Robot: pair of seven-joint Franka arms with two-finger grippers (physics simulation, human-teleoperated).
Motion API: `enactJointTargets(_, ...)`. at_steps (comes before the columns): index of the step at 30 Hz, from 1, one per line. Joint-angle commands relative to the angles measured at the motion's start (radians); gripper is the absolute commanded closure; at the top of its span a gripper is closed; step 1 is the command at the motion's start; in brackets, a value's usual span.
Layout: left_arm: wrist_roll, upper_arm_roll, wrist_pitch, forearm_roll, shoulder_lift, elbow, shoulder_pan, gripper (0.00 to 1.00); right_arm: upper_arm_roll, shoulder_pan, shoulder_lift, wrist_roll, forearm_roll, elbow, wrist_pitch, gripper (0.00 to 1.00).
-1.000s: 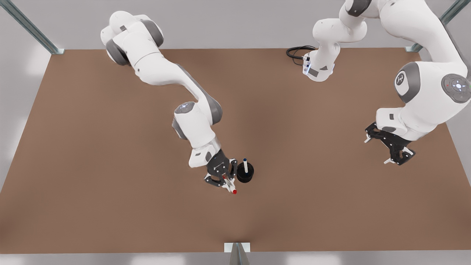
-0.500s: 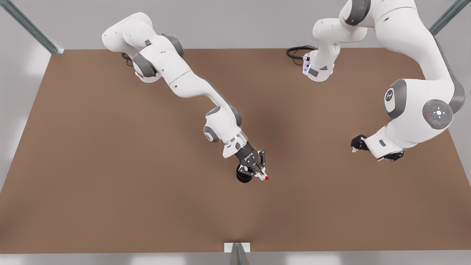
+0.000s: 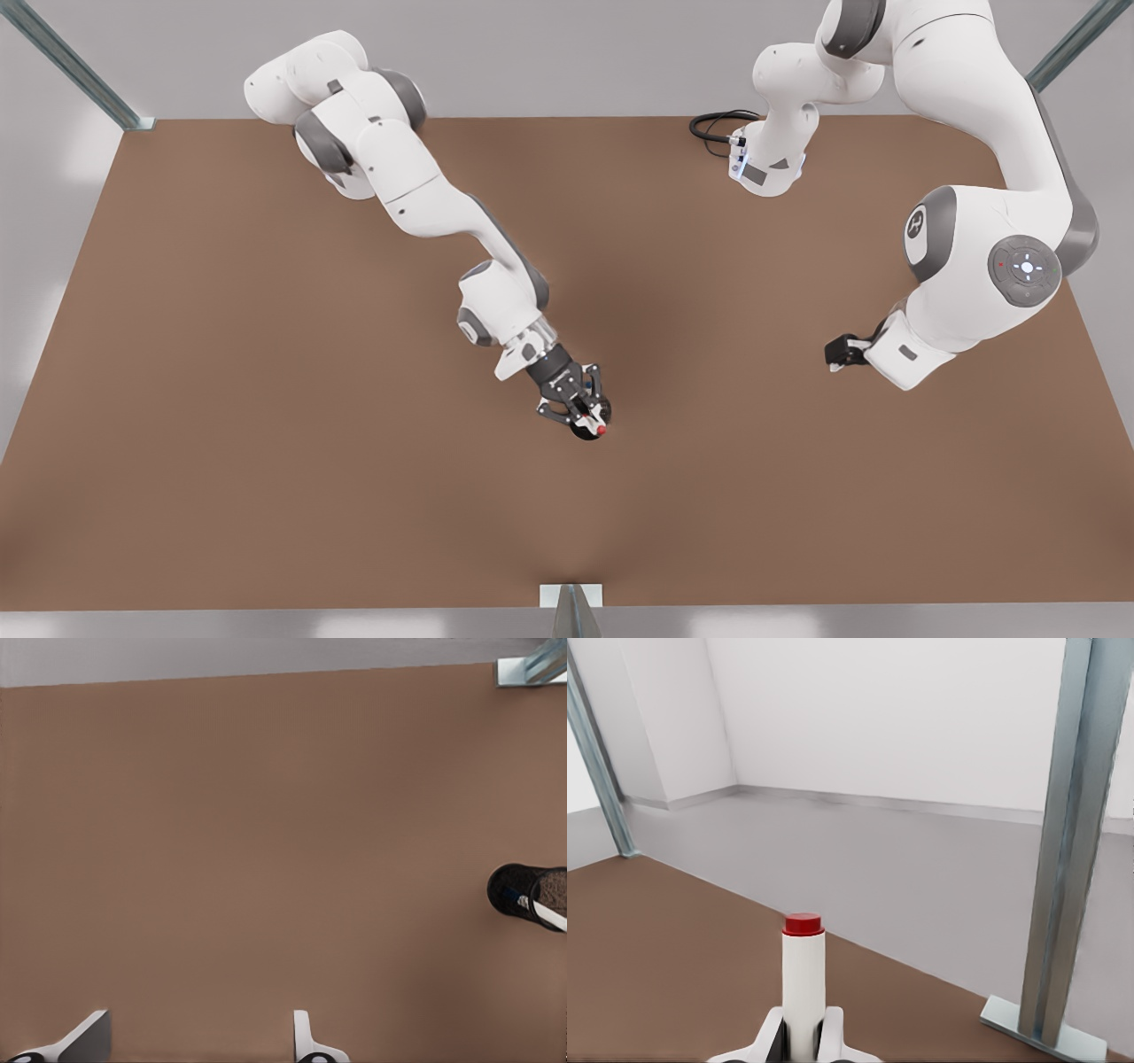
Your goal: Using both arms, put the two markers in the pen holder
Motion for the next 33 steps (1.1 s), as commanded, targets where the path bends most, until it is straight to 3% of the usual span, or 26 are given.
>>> enactJointTargets(1, -0.294, 0.0, 0.0, 0.002, -0.001, 0.001, 0.0, 0.0, 0.001, -0.004, -0.014, -0.015, -0.032, -0.02, 0.021, 0.77)
enactJointTargets(24, -0.292, 0.0, 0.001, 0.0, 0.002, 0.001, 0.002, 0.0, -0.011, 0.027, 0.099, -0.021, -0.032, 0.004, 0.022, 0.74)
enactJointTargets(25, -0.292, 0.0, 0.001, 0.0, 0.002, 0.0, 0.002, 0.0, -0.011, 0.027, 0.099, -0.021, -0.032, 0.004, 0.022, 0.71)
enactJointTargets(27, -0.294, 0.0, 0.001, 0.0, 0.002, 0.0, 0.002, 0.0, -0.011, 0.025, 0.099, -0.021, -0.032, 0.004, 0.022, 0.31)
enactJointTargets(28, -0.294, 0.0, 0.001, 0.0, 0.002, -0.001, 0.002, 0.0, -0.012, 0.025, 0.099, -0.023, -0.032, 0.004, 0.022, 0.19)
enactJointTargets(31, -0.291, 0.0, 0.0, 0.0, 0.0, 0.0, 0.002, 0.0, -0.011, 0.019, 0.095, -0.028, -0.032, 0.004, 0.022, 0.0)
enactJointTargets(32, -0.288, 0.0, 0.0, 0.0, 0.0, 0.0, 0.0, 0.0, -0.009, 0.002, 0.056, -0.072, -0.032, 0.009, 0.007, 0.0)
enactJointTargets(33, -0.282, -0.001, -0.002, -0.001, 0.0, -0.003, 0.0, 0.0, 0.001, -0.019, -0.043, -0.074, -0.033, -0.011, -0.137, 0.0)
